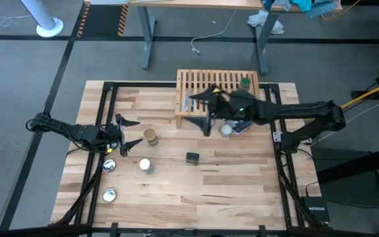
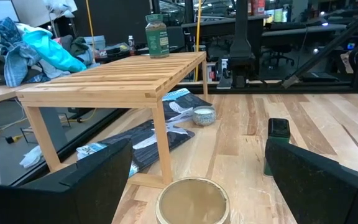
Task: Shelf spices
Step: Put the gold seasoning bottle on the shelf
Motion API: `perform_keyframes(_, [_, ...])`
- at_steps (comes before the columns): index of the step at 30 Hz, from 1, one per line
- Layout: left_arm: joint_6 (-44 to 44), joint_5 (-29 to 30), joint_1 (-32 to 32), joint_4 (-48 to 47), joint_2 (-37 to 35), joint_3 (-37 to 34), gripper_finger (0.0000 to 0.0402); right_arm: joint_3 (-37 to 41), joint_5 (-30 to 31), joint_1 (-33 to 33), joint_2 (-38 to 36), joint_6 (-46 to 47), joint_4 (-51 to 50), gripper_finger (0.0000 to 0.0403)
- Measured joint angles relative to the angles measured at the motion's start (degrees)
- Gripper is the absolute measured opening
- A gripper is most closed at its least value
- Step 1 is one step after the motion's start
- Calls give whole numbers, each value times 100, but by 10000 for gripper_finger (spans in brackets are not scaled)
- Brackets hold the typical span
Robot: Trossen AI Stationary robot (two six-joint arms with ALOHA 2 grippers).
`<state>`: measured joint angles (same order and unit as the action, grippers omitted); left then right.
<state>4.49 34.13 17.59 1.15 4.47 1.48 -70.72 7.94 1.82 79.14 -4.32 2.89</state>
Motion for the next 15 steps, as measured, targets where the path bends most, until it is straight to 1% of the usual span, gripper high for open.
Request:
perform_keyframes(6, [0,0,1,2,1,0,361,2,-306,-226,622,0,261,390])
perform_keyframes(15, [0,0,1,0,1,2,361,0,-348,-470,1446,-6,1009,390])
